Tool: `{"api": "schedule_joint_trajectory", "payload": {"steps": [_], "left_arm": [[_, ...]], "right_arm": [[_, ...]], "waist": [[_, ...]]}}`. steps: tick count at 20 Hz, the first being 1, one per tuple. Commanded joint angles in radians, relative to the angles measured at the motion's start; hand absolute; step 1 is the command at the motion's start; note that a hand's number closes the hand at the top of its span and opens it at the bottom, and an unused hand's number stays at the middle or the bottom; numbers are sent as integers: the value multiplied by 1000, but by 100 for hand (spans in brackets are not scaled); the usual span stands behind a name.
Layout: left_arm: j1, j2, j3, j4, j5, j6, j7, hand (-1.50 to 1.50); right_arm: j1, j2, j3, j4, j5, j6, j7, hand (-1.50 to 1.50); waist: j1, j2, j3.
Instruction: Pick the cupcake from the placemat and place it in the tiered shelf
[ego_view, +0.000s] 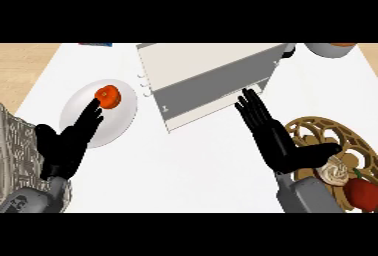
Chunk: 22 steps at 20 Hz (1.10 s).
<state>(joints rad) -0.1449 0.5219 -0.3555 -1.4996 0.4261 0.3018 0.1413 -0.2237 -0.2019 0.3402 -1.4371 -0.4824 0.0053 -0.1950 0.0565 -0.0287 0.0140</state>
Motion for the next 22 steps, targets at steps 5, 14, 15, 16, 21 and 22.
{"api": "schedule_joint_trajectory", "payload": {"steps": [5,14,15,16,21,22], "left_arm": [[121,13,91,74,49,72,31,0],[97,-52,83,122,87,18,66,0],[126,-71,84,161,90,-31,5,0],[201,7,105,72,101,-43,27,0],[113,-84,91,170,61,-22,15,0],[117,-75,94,176,57,-38,8,0]], "right_arm": [[156,-343,-351,4,146,-267,-47,150],[624,-442,-590,17,96,-347,-37,-150],[666,-466,-600,-35,95,-318,-21,-150],[721,-490,-597,-157,91,-316,29,-150],[867,-510,-609,-349,75,-198,99,-150],[917,-501,-616,-426,69,-206,136,-150]], "waist": [[-171,6,-23],[-108,23,-15],[-98,24,-16],[-93,19,-17],[-84,26,-17],[-86,25,-17]]}}
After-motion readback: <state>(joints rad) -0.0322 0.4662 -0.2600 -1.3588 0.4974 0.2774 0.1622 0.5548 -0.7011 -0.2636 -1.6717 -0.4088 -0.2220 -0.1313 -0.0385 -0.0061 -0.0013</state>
